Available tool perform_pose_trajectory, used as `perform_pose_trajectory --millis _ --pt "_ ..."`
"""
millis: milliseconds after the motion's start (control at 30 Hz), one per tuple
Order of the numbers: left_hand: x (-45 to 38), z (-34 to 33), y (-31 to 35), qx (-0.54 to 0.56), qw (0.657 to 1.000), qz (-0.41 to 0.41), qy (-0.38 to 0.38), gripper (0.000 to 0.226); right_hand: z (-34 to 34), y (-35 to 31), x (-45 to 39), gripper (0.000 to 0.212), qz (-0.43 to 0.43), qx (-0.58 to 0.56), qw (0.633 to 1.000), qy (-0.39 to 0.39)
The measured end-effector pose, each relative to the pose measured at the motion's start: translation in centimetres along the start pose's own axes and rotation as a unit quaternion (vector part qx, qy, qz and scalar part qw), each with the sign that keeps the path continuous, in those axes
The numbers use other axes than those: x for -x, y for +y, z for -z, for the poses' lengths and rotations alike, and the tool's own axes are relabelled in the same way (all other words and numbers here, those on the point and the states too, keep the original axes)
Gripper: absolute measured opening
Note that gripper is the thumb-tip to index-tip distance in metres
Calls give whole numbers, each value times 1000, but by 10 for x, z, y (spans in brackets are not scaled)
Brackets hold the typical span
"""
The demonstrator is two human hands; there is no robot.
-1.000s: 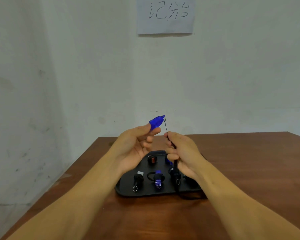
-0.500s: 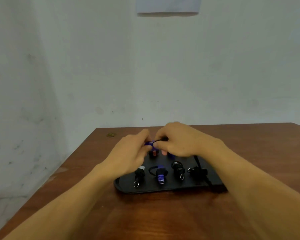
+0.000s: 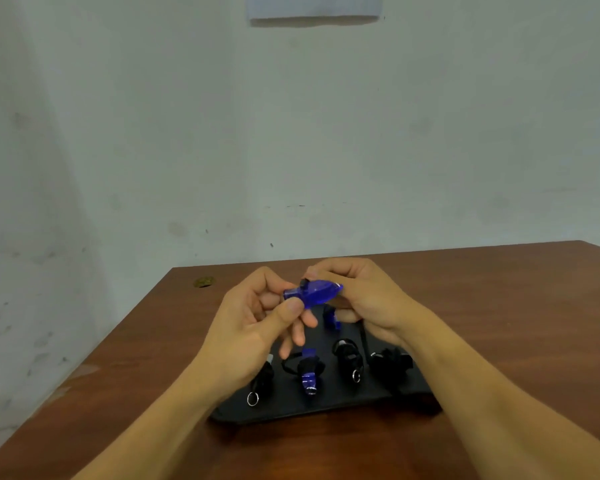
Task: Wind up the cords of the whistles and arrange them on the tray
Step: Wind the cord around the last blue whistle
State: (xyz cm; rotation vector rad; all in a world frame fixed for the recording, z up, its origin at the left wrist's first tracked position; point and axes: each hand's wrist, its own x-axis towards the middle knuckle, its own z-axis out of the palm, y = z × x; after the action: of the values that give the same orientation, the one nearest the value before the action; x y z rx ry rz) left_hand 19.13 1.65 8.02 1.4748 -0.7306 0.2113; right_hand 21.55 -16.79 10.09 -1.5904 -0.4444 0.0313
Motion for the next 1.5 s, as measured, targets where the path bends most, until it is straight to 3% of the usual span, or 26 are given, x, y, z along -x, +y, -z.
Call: perform_pose_trajectory --millis 200,433,567,667,733,833,1000,1167,1333,1433,1500 --pt "-2 -2 -22 65 994 20 81 14 -3 33 4 20 7 -13 999 44" --pt "-5 3 -38 -10 991 41 123 6 -9 57 9 14 127 191 969 95" --pt "-5 5 -41 -61 987 50 143 1 -15 58 13 16 177 355 916 70" --pt "-3 14 -47 -210 970 36 120 11 -13 52 13 18 203 431 876 73" --pt "0 16 -45 -274 958 22 80 13 -9 46 15 21 215 422 877 74" --pt "5 17 -37 -275 961 3 17 14 -4 40 16 13 217 301 924 97" --pt "8 17 -31 -89 995 25 -42 9 0 37 15 17 166 114 975 89" --pt "9 19 -31 27 994 36 -98 8 -9 39 13 24 45 -55 997 27" --pt "10 13 -31 144 985 67 -63 9 -15 47 9 24 31 -82 996 31" --pt "8 11 -28 178 981 78 0 7 -18 53 10 17 84 22 995 53" --pt "6 13 -30 146 985 83 48 6 -21 57 11 17 132 115 983 59"
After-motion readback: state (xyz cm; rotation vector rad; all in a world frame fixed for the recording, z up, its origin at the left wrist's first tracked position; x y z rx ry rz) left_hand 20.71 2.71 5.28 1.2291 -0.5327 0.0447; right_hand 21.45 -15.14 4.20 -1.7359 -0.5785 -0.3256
